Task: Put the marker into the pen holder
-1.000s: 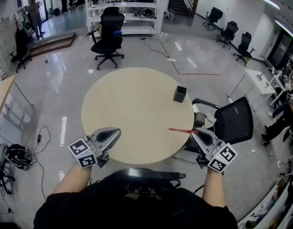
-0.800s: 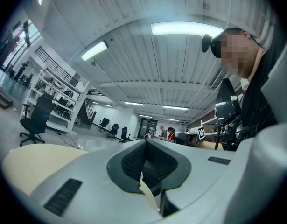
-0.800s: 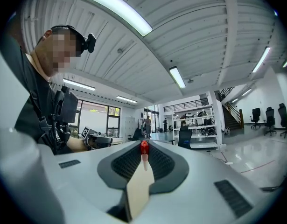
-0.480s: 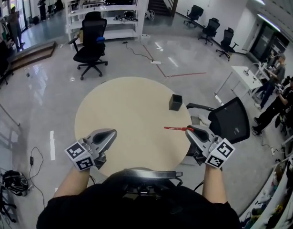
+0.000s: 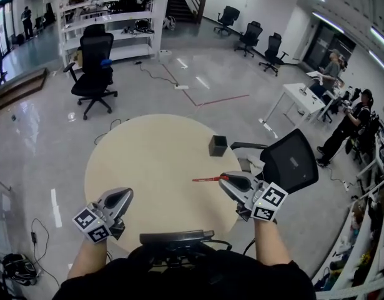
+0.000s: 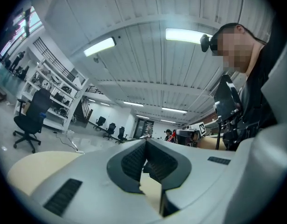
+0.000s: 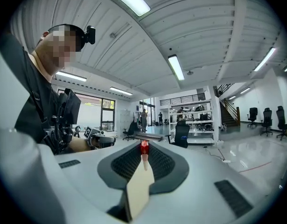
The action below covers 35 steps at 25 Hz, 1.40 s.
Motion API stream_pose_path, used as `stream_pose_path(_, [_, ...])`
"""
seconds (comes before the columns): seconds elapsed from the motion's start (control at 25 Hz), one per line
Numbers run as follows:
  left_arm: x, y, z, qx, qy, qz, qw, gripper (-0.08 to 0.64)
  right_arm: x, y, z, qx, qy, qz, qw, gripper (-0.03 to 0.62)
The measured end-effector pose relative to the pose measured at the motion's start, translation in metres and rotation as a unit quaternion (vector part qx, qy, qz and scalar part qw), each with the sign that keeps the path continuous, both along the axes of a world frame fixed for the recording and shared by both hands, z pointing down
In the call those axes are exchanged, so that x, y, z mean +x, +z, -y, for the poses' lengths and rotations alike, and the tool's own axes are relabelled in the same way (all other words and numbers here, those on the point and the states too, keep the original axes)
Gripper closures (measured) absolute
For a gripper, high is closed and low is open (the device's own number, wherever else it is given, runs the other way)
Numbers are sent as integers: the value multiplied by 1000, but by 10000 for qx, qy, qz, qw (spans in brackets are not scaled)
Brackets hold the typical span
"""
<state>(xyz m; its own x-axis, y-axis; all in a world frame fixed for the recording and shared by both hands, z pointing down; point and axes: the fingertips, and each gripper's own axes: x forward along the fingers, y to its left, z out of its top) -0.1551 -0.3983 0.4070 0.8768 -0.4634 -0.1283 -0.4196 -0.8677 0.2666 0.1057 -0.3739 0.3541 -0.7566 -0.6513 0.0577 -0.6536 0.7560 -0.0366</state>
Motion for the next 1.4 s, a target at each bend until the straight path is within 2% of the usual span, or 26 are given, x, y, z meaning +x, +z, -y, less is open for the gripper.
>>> stream_pose_path(0.4, [34,21,9,-308,-989,194,9944,566,22,35,58,-72,-1087,162,9939,545])
stream_pose_path(0.56, [39,20,15,-344,-1221,234,9916,566,27,44,74,-77,-1263,186,9918,545])
stream_pose_path(0.8, [51,19,30,-292,-941,274,9948,566,19,39,78,-17,-1151,337,9928,545])
stream_pose_path(1.0, [59,9,51,-121,-598,304,9977,566,26,27,82,87,-837,222,9962,545])
stream_pose_path(1.24, [68,5,88,26,-378,407,9985,566,57,17,105,257,-318,121,9991,545])
stream_pose_path(1.4, [97,0,111,149,-191,545,9982,566,92,8,122,392,-45,44,9992,545])
